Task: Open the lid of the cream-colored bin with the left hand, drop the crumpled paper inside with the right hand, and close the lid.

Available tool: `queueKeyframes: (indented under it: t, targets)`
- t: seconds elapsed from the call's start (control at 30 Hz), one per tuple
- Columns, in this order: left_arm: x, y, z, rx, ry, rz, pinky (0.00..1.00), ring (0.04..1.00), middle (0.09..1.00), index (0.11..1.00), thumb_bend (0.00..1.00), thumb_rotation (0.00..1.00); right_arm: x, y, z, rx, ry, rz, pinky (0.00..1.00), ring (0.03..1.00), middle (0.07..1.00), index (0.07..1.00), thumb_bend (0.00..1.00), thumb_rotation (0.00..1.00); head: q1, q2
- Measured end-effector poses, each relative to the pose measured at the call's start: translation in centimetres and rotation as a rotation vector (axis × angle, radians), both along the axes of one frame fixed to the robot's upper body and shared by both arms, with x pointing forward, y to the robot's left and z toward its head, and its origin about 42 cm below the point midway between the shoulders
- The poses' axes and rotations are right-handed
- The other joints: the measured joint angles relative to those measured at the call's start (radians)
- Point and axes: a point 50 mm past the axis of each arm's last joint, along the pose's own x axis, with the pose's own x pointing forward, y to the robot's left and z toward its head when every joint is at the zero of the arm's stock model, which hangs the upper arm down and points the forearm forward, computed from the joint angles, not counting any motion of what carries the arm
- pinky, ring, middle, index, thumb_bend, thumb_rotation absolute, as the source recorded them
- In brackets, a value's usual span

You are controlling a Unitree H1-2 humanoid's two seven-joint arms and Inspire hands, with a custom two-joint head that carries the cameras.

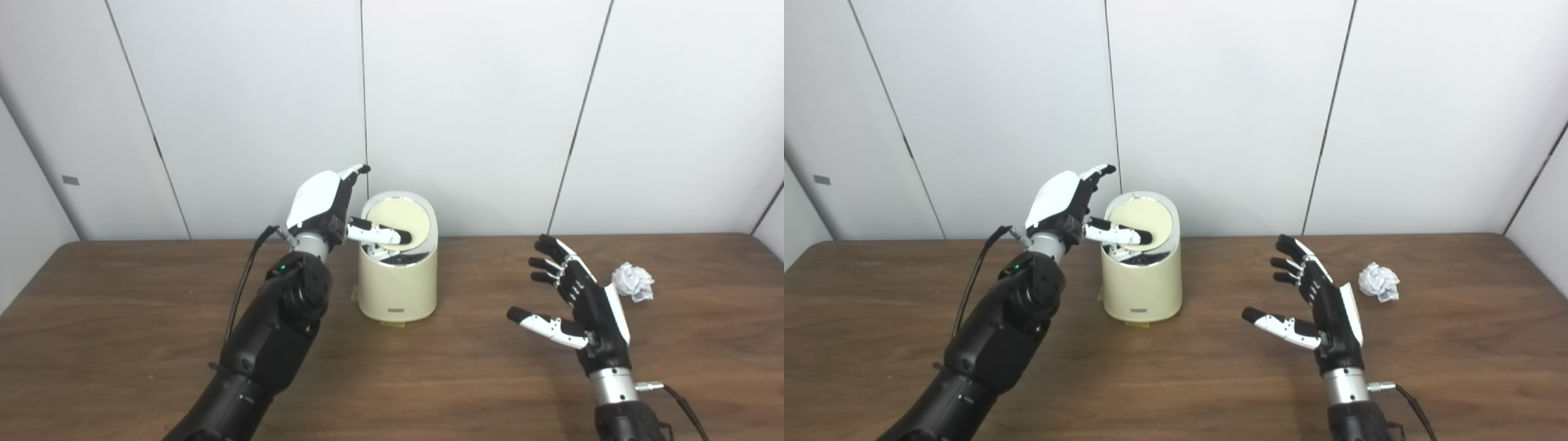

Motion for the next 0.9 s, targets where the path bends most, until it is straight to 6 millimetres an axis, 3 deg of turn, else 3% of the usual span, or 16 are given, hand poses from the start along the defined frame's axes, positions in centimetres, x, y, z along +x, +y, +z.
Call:
queueKeyframes:
  t: [0.4,0.5,0.63,0.77,0.9]
  targets:
    - [0.0,0.3,0.1,-0.003,0.024,-0.021,0.63,0.855,0.934,0.94,0.81,0.0,0.0,0.1,0.0,0.004,-0.003,0.0,0.7,0.767,0.845,0.838,0.75,0.19,0.003,0.0]
    - [-0.3,0.5,0.5,-0.063,0.023,-0.038,0.64,0.877,0.939,0.925,0.78,0.12,0.1,0.1,0.0,0.006,-0.004,0.001,0.7,0.77,0.846,0.84,0.75,0.19,0.003,0.0]
    - [-0.8,1.3,1.2,-0.268,-0.061,-0.095,0.76,0.877,0.893,0.889,0.68,0.32,0.1,0.2,0.1,0.009,-0.006,0.0,0.7,0.775,0.848,0.841,0.75,0.19,0.006,0.002]
    - [-1.1,3.0,3.0,-0.496,-0.187,-0.143,0.8,0.875,0.88,0.887,0.71,0.33,0.1,0.2,0.1,0.01,-0.006,0.0,0.7,0.776,0.849,0.842,0.75,0.19,0.011,0.0]
    - [-1.2,4.5,4.6,-0.755,-0.25,-0.187,0.75,0.856,0.87,0.877,0.76,0.31,0.2,0.2,0.0,0.01,-0.004,0.0,0.71,0.777,0.848,0.845,0.75,0.21,0.011,-0.002]
